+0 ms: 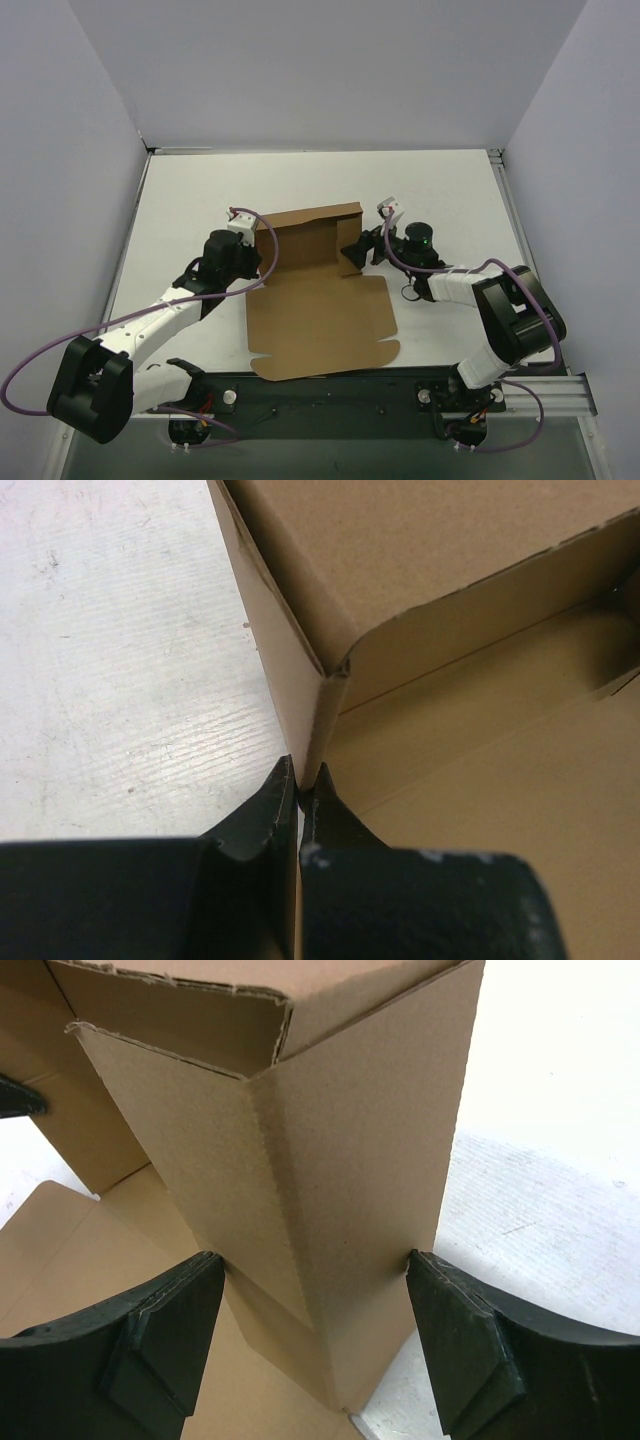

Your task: Fold the paper box

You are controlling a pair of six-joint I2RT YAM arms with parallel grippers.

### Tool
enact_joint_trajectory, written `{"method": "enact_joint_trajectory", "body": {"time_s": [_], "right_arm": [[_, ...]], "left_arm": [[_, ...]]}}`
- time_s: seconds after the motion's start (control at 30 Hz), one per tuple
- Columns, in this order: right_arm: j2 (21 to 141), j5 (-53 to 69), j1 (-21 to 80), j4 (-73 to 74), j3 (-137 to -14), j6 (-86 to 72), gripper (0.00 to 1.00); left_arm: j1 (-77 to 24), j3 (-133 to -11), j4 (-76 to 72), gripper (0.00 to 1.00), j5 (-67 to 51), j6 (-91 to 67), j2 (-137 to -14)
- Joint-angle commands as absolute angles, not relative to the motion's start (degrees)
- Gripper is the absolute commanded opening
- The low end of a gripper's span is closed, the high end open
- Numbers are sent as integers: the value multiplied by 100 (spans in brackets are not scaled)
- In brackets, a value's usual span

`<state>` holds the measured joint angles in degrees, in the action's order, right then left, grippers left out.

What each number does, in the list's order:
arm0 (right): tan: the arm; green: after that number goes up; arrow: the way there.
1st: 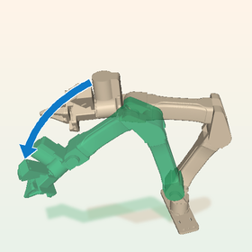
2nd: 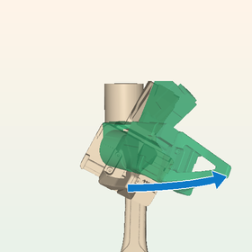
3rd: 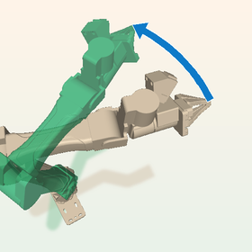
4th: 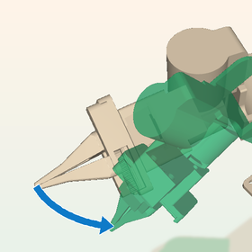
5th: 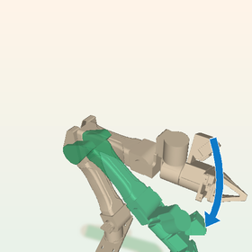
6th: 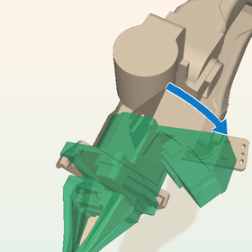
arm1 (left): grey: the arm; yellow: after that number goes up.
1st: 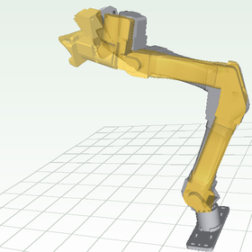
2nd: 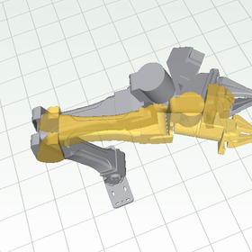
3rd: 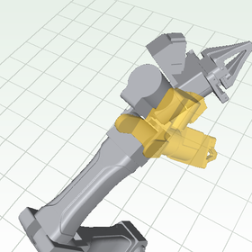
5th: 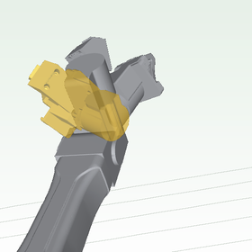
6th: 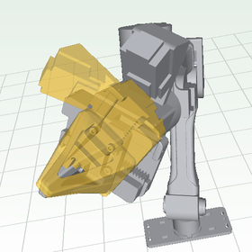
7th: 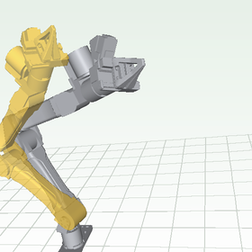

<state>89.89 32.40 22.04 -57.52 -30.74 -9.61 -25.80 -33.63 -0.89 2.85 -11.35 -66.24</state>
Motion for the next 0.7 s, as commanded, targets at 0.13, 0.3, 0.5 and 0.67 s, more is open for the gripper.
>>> {"method": "enact_joint_trajectory", "body": {"time_s": [0.13, 0.3, 0.5, 0.67], "right_arm": [[9009, 3111, 2259, -6038, -3436, -703, 71], [8982, 2901, 2320, -5959, -3454, -694, 53], [8903, 2489, 2426, -5775, -3463, -694, 40], [8781, 2032, 2513, -5414, -3498, -650, 35]], "left_arm": [[-2777, -3639, -62, 0, -466, -967, -6566], [-2786, -3639, -88, 0, -483, -967, -6583], [-2847, -3656, -79, 0, -483, -967, -6601], [-2874, -3639, -105, 0, -466, -984, -6565]]}}
